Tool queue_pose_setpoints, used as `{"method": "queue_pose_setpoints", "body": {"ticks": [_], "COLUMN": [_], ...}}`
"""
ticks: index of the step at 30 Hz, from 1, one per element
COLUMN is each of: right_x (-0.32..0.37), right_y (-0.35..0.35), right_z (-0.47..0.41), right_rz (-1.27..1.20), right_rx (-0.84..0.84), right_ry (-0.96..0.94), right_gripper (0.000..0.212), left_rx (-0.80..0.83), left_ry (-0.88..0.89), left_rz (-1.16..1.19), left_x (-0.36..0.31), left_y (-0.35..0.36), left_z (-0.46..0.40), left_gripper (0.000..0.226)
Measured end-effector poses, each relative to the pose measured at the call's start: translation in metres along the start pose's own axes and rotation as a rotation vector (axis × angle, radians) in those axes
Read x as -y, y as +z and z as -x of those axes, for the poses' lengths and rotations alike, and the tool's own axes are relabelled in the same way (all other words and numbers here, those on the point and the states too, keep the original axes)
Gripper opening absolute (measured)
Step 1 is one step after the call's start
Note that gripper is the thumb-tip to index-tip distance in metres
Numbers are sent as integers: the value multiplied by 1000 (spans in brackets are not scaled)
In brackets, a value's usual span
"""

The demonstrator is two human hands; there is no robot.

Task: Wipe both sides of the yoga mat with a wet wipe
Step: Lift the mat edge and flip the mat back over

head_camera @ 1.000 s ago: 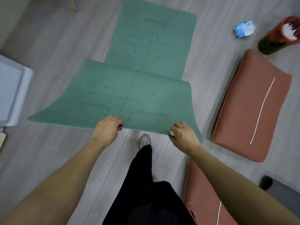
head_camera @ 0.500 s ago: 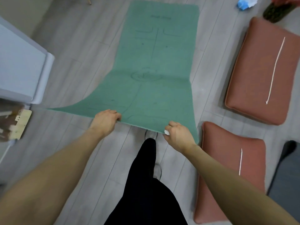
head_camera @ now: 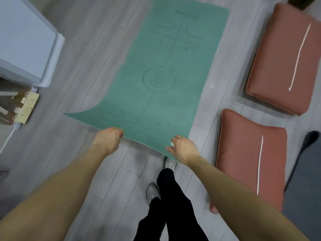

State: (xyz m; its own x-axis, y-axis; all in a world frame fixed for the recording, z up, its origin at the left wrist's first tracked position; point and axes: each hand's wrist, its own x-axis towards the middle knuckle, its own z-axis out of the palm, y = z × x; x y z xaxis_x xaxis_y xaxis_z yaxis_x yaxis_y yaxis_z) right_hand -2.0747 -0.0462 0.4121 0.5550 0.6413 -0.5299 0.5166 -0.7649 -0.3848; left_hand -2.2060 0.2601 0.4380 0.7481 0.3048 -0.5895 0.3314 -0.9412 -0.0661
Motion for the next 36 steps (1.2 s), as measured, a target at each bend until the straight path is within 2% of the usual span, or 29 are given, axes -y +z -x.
{"method": "queue_pose_setpoints", "body": {"ticks": [2, 5, 9, 13, 15, 17, 19, 22, 25, 30, 33, 34, 36], "right_x": [-5, -14, -29, -51, -76, -108, -147, -205, -252, -324, -340, -347, -369], "right_y": [-10, -37, -90, -147, -173, -196, -219, -263, -315, -382, -425, -440, -471], "right_z": [32, 82, 140, 172, 173, 166, 151, 128, 127, 109, 92, 83, 60], "right_rz": [52, 6, -284, -222, -285, -438, -495, -485, -505, -348, -360, -352, -337], "right_rx": [-6, -42, -152, -284, -306, -240, -242, -361, -314, -339, -311, -350, -440], "right_ry": [45, 167, 361, 401, 428, 462, 452, 443, 433, 357, 348, 343, 331], "right_gripper": [39, 36, 34, 44, 44, 50, 53, 41, 60, 54, 71, 67, 43], "left_rx": [-1, 4, -16, -63, -76, -91, -110, -163, -227, -399, -456, -470, -483], "left_ry": [14, 39, 83, 99, 135, 191, 261, 318, 391, 435, 468, 472, 468], "left_rz": [18, 53, 47, 43, 27, -8, -40, -63, -155, -203, -173, -158, -122], "left_x": [-11, -32, -58, -94, -121, -153, -191, -251, -306, -374, -406, -416, -436], "left_y": [4, -7, -45, -104, -138, -175, -216, -274, -330, -405, -443, -457, -484], "left_z": [31, 77, 111, 109, 92, 66, 34, -17, -59, -108, -140, -151, -181], "left_gripper": [31, 33, 33, 32, 31, 31, 32, 34, 32, 19, 18, 18, 19]}}
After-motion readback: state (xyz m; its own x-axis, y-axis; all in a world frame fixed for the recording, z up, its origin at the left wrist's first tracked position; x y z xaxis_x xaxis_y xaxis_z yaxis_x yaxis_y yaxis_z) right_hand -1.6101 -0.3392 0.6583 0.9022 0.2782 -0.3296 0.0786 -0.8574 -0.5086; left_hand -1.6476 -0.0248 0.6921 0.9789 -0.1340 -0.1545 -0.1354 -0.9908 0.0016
